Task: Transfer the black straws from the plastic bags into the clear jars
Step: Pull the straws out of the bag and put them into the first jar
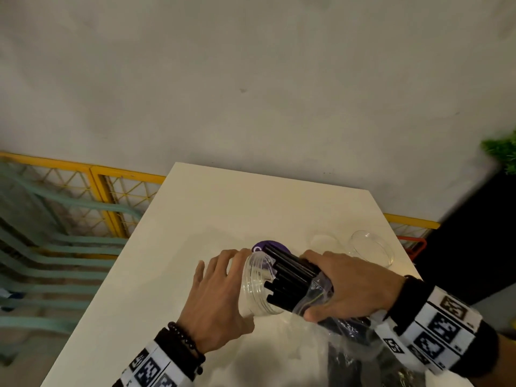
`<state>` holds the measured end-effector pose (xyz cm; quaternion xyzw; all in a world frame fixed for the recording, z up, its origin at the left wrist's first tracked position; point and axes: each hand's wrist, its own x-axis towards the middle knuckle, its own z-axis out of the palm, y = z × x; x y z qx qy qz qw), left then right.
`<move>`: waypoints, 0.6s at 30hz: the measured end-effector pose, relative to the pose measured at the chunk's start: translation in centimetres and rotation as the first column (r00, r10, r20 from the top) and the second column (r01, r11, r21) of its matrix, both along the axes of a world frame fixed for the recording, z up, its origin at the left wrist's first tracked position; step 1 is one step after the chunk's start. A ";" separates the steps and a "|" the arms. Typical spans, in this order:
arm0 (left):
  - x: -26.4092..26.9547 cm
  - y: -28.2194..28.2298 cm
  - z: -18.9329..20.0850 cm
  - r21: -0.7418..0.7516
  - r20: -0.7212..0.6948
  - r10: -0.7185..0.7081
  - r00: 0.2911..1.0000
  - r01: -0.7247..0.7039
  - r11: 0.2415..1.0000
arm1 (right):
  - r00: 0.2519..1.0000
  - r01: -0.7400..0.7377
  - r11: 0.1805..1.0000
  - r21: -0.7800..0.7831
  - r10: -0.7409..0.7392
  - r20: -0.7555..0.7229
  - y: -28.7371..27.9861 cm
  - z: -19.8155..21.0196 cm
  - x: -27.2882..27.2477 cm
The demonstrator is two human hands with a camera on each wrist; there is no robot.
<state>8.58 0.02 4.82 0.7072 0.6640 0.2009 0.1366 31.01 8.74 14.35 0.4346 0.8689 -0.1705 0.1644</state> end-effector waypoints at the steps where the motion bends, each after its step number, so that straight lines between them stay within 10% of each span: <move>1: 0.2 -0.1 0.1 -0.027 -0.018 -0.004 1.000 0.004 1.000 | 0.998 -0.022 1.000 0.017 0.021 0.052 0.0 0.2 -0.2; 18: 3.6 2.0 -3.5 0.028 0.360 -0.170 0.917 0.172 0.985 | 0.879 -0.302 0.932 0.198 0.192 0.436 -0.7 2.8 -4.7</move>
